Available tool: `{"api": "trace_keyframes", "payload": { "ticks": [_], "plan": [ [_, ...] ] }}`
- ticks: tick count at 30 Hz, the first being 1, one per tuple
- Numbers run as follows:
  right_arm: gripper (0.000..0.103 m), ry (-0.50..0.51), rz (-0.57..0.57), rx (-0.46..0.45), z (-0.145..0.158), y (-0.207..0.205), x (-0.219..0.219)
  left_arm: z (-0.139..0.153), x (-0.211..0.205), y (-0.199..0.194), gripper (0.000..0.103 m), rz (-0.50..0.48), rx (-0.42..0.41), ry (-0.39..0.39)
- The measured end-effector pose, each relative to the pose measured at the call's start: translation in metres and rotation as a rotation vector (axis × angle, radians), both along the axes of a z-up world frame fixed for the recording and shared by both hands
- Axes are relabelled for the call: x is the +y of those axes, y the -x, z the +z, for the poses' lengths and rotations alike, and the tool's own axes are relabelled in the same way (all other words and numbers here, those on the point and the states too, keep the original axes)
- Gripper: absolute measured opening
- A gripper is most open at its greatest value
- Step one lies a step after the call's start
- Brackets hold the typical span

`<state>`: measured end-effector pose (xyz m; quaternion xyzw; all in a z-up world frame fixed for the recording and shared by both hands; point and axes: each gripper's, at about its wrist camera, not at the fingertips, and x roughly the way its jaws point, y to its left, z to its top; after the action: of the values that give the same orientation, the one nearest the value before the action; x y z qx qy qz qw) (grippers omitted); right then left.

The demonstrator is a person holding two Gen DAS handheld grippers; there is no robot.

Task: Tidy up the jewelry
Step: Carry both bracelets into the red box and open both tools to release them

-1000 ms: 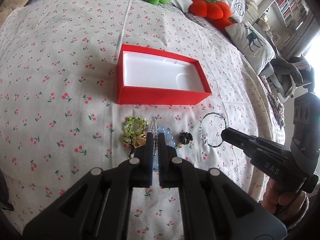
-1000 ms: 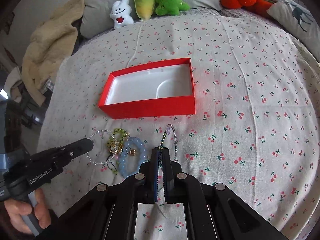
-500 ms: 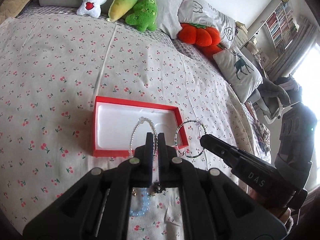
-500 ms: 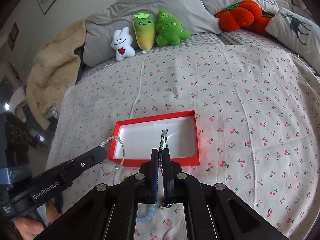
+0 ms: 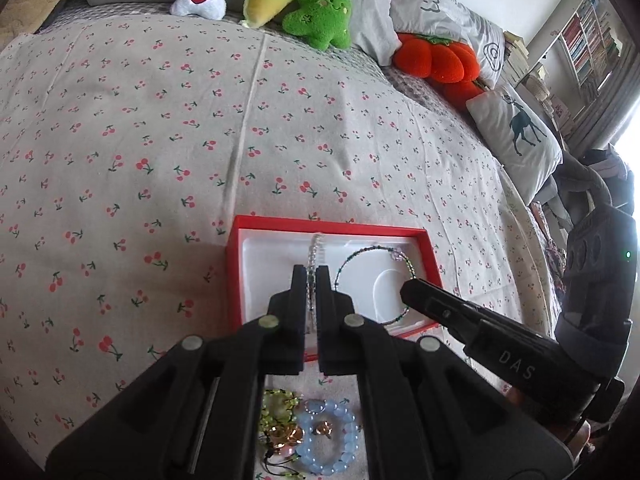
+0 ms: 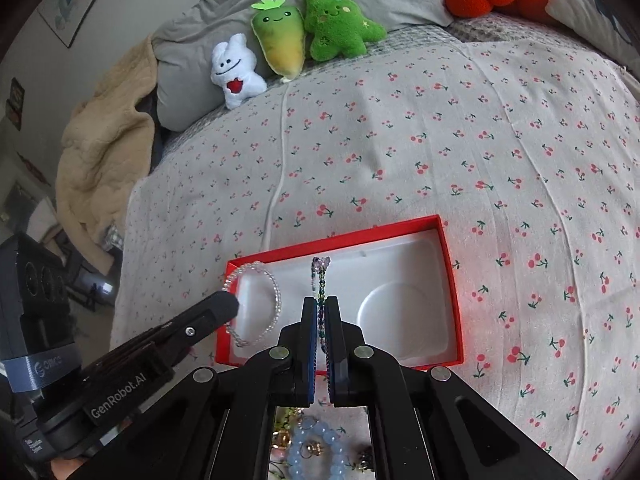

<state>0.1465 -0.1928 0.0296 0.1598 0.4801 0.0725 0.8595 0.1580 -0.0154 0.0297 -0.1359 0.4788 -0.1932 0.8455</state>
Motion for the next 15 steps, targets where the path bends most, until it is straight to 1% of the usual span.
{"api": "trace_keyframes", "payload": {
  "ticks": [3,5,7,9,11,12,14,15],
  "plan": [
    [0.004,0.044,-0.020,0.015,-0.005,-0.003,-0.009,-0.007,0.000,-0.003,0.005,0.001,0.032,0.009],
    [0.005,0.074,-0.027,0.015,-0.007,-0.004,-0.012,-0.008,-0.003,-0.002,0.005,0.006,0.027,-0.020],
    [0.005,0.101,-0.030,0.015,-0.006,-0.003,-0.014,-0.009,-0.007,-0.001,0.005,0.000,0.028,-0.029],
    [0.005,0.105,-0.022,0.032,-0.007,-0.003,-0.014,-0.009,-0.010,0.000,0.005,-0.006,0.030,-0.032],
    [0.008,0.087,-0.011,0.062,-0.007,-0.001,-0.013,-0.007,-0.016,0.004,0.007,-0.014,0.037,-0.060],
    [0.009,0.074,-0.004,0.074,-0.005,0.001,-0.013,-0.005,-0.020,0.006,0.009,-0.020,0.044,-0.073],
    [0.011,0.073,0.011,0.075,0.001,0.006,-0.012,-0.001,-0.025,0.012,0.029,-0.028,0.055,-0.095],
    [0.011,0.092,0.015,0.072,0.005,0.010,-0.011,0.002,-0.027,0.016,0.034,-0.031,0.057,-0.104]
  ]
}}
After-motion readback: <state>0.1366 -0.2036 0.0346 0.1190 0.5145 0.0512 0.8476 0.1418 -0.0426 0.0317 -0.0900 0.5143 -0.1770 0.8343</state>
